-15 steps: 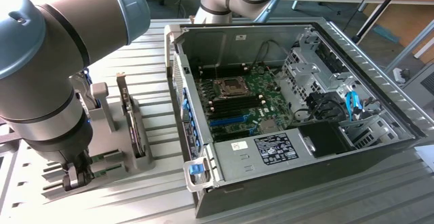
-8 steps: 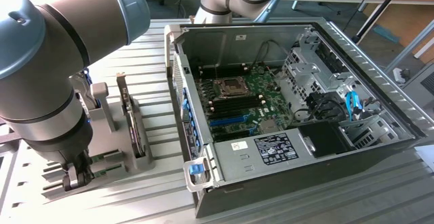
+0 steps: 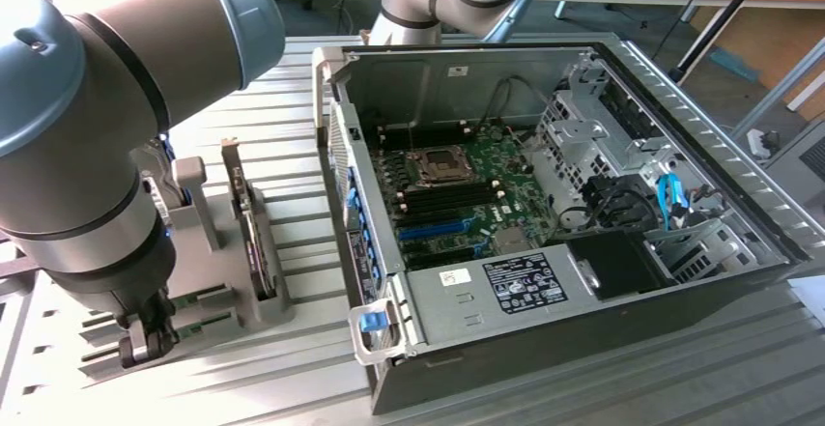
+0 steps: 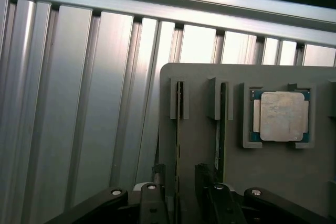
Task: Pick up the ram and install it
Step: 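Pick up the ram and move it above insertion slot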
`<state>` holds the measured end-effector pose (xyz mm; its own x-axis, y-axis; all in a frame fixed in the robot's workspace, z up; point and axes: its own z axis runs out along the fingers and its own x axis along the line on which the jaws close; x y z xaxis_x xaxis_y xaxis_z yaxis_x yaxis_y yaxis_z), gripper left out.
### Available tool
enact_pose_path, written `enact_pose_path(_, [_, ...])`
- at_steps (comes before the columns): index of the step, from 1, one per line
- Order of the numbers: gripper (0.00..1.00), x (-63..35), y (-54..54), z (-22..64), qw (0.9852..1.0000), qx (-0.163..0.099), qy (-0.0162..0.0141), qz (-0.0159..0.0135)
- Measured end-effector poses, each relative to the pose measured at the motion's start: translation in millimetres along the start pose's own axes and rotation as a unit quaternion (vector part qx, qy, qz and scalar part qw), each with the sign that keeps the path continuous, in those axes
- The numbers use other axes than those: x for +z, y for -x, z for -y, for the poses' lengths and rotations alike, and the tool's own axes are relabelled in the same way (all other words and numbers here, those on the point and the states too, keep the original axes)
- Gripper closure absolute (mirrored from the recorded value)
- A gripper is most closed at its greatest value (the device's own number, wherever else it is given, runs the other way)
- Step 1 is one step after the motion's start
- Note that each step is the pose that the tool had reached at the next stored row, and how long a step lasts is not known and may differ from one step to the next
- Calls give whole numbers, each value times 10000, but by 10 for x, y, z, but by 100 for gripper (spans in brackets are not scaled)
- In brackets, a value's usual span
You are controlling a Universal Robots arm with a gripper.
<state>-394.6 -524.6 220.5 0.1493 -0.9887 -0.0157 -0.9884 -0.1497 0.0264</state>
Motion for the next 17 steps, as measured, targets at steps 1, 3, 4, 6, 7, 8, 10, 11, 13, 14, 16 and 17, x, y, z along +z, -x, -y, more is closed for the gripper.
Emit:
enact_pose_path(1, [64, 1, 0, 0, 10000, 0, 0, 0])
enact_pose_path(3, [64, 3, -1, 0, 10000, 0, 0, 0])
enact_pose_path(4, [64, 8, -1, 0, 10000, 0, -1, 1])
enact_pose_path(6, [64, 23, -1, 0, 10000, 0, -1, 0])
enact_pose_path(7, [64, 32, -1, 1, 10000, 0, -1, 1])
enact_pose_path(8, [64, 44, -1, 1, 10000, 0, -1, 1])
enact_pose_path(10, [64, 67, -1, 1, 10000, 0, -1, 0])
enact_pose_path(11, [64, 74, -2, 1, 10000, 0, 0, 0])
enact_pose_path(13, [64, 83, -2, 2, 10000, 0, 0, 0])
enact_pose_path(14, [64, 92, -1, 2, 10000, 0, -2, 2])
enact_pose_path(16, [64, 114, -2, 2, 10000, 0, -1, 0])
enact_pose_path(17, [64, 121, -2, 2, 10000, 0, -1, 0])
